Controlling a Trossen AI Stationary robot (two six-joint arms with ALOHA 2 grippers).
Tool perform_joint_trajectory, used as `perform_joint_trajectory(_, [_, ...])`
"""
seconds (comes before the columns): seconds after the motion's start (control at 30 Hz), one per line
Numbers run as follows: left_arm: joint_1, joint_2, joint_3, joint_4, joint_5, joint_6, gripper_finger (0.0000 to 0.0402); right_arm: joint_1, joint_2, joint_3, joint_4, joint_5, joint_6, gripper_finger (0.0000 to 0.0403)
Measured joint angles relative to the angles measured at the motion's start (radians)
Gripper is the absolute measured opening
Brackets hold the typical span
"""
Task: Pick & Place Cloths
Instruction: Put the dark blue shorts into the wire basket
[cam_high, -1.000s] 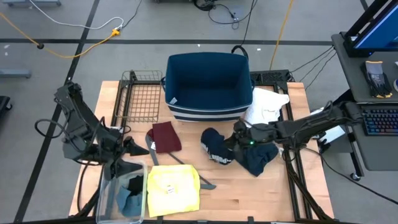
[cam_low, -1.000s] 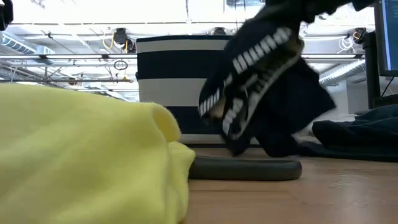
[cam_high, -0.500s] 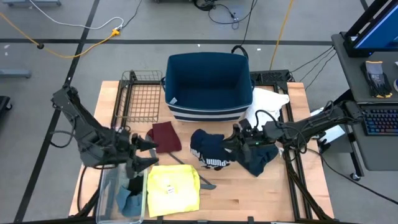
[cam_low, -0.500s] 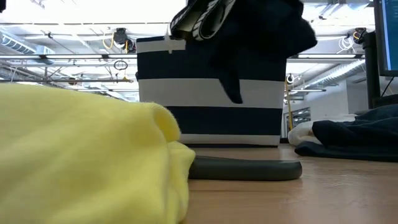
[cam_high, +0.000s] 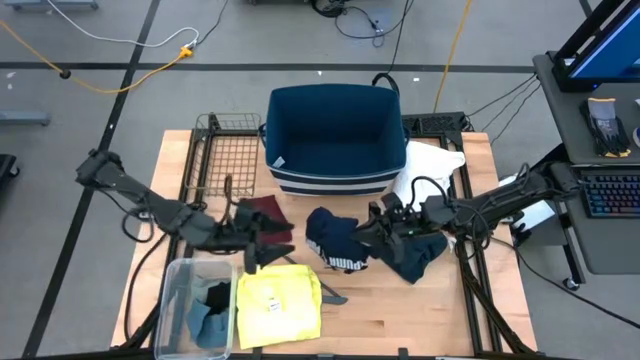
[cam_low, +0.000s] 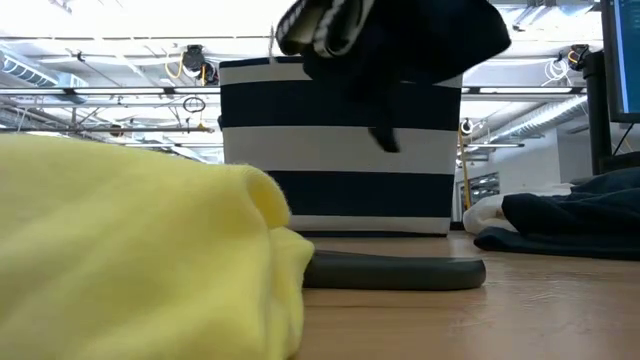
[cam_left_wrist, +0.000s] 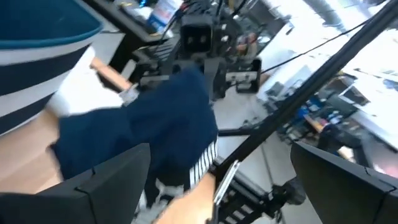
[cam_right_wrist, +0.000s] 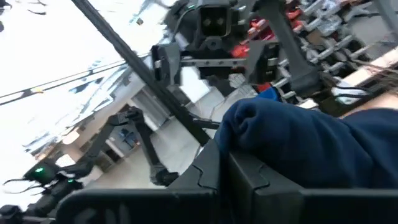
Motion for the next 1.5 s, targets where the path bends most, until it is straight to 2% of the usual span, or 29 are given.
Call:
perform_joint_trajectory(0.23, [0.094,0.078,0.000,0.162,0.140,0.063,0.0392,0.009,0.045,0.062,-0.007,-0.028,-0.028,0.0000])
perform_joint_trajectory(0.43, [0.140,0.115,0.000,0.160,0.168,0.069,0.0392,0.011,0.091,0.120,-0.011,-0.062,-0.044,0.0000])
perform_joint_trajectory(0.63, [0.176,0.137,0.000,0.161,0.199,0.138,0.0392,0.011,0.149,0.169,-0.008,-0.091,-0.042,0.0000])
perform_joint_trajectory(0.9, [0.167,0.169,0.000,0.161,0.226,0.270,0.0392,0.008,0.188,0.212,-0.022,-0.114,-0.037,0.0000])
perform_joint_trajectory(1.17, [0.143,0.220,0.000,0.167,0.231,0.313,0.0392,-0.019,0.188,0.219,-0.050,-0.114,-0.041,0.0000])
perform_joint_trajectory(1.4, [0.155,0.251,0.000,0.264,0.362,0.309,0.0392,-0.043,0.188,0.219,-0.075,-0.115,-0.037,0.0000])
perform_joint_trajectory(1.5, [0.154,0.249,0.000,0.272,0.388,0.309,0.0392,-0.050,0.188,0.219,-0.075,-0.114,-0.037,0.0000])
